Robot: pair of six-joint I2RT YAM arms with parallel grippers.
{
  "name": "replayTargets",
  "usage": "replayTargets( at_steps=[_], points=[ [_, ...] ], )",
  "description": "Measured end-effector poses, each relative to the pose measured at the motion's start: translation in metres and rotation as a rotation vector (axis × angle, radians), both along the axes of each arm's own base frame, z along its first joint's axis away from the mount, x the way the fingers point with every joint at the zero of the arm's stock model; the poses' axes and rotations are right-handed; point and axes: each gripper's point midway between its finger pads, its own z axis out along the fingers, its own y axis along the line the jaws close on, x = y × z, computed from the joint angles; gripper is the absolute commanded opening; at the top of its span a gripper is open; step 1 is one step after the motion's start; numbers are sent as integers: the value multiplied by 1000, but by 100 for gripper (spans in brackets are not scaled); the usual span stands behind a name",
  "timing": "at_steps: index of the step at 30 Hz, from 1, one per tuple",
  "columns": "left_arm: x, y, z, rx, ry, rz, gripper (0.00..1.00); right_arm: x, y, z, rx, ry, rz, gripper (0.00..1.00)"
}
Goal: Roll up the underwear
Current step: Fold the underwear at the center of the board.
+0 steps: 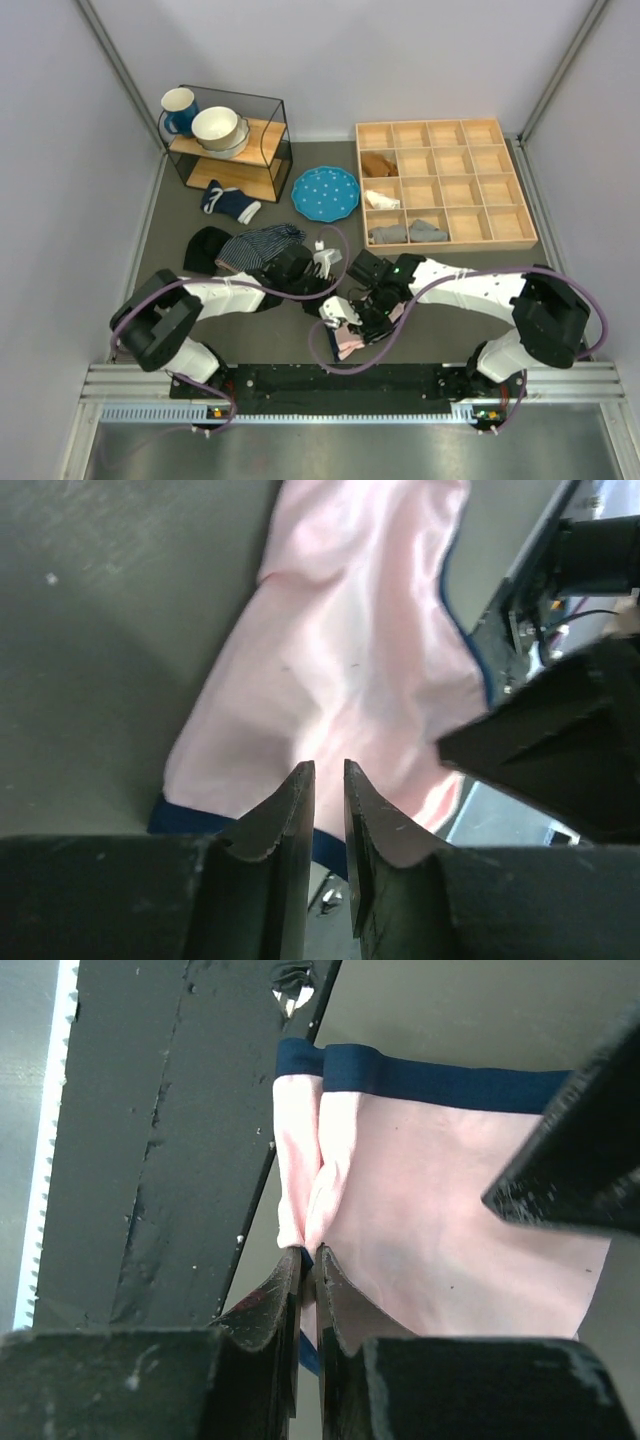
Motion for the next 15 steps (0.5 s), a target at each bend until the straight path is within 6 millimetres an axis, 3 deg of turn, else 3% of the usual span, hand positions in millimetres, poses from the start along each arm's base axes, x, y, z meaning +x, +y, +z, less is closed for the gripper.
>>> replayTargets(
  at_steps=[6, 12, 15],
  points=[
    [-10, 9, -42, 79, 99, 8, 22, 6, -3, 0, -6, 0, -25, 4],
    [-3, 10, -35, 75, 53, 40, 29, 19, 4, 3, -10, -3, -45, 4],
    [10, 16, -14, 63, -31, 104, 38, 31, 7, 9, 2, -4, -61, 4]
  ],
)
